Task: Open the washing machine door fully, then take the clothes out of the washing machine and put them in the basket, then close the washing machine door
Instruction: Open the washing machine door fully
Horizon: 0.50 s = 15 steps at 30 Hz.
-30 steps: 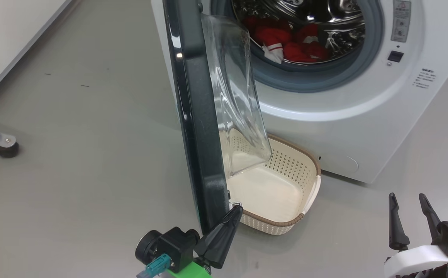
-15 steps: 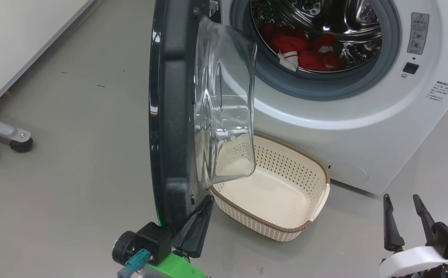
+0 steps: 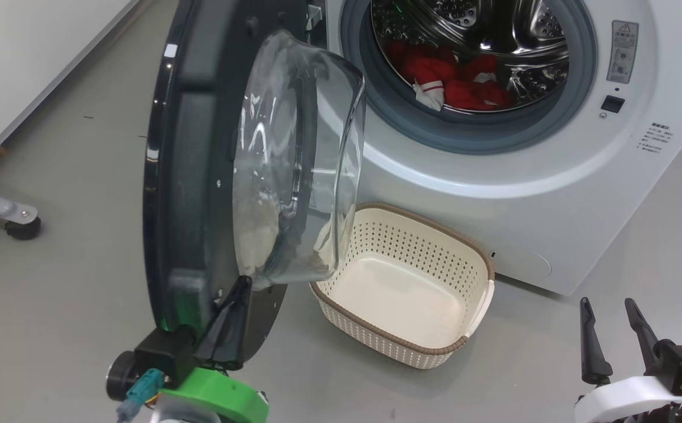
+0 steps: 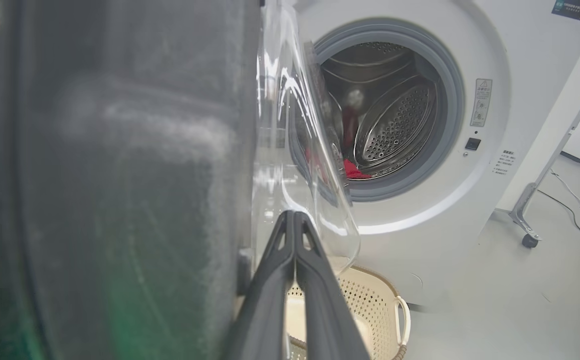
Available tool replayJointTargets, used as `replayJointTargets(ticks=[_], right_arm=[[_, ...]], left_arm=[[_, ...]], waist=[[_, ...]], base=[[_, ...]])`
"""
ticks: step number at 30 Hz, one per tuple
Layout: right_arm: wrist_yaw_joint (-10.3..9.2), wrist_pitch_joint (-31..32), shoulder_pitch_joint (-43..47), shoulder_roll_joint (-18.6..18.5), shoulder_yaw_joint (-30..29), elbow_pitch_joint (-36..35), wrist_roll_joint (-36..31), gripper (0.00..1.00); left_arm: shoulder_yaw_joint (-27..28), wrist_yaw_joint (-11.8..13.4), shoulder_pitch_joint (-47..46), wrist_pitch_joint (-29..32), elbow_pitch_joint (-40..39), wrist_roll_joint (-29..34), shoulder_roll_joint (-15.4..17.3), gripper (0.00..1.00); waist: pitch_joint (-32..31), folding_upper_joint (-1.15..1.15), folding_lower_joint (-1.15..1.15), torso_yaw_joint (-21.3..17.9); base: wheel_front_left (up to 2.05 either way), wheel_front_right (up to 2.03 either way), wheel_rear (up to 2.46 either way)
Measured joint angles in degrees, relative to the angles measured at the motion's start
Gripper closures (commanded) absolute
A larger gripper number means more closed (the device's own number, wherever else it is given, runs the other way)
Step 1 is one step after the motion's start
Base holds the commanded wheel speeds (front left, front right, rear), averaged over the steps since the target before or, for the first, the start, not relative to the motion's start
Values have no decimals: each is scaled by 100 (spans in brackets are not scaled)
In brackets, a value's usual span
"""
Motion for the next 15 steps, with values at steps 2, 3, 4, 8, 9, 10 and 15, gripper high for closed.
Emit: replayJointTargets(ticks=[2,3,4,8,9,10,15], right_arm=[[0,0,0,2,-8,0,-1,0],[0,0,0,3,-16,0,-4,0],[0,0,0,5,-27,1,-4,0],[1,0,-1,20,-42,8,-5,0],[3,0,-7,23,-21,14,-14,0],[5,0,-12,32,-10,15,-36,0],[7,0,-38,44,-8,14,-41,0]], left_arm=[[127,0,1,-2,21,0,14,100],[199,4,1,-20,35,0,24,100],[279,8,1,-32,53,-1,31,100],[577,48,2,-71,123,-53,73,100],[661,48,8,-80,130,-92,75,100],[736,48,12,-108,143,-131,78,100],[999,49,18,-144,227,-182,114,100]], waist=[[-3,0,0,-14],[-4,0,0,-21],[-6,0,0,-28],[-8,0,0,-59],[-6,0,0,-72],[-2,0,0,-89],[30,0,0,-158]], base=[[0,0,0],[0,0,0],[0,0,0],[0,0,0],[0,0,0],[0,0,0],[0,0,0]])
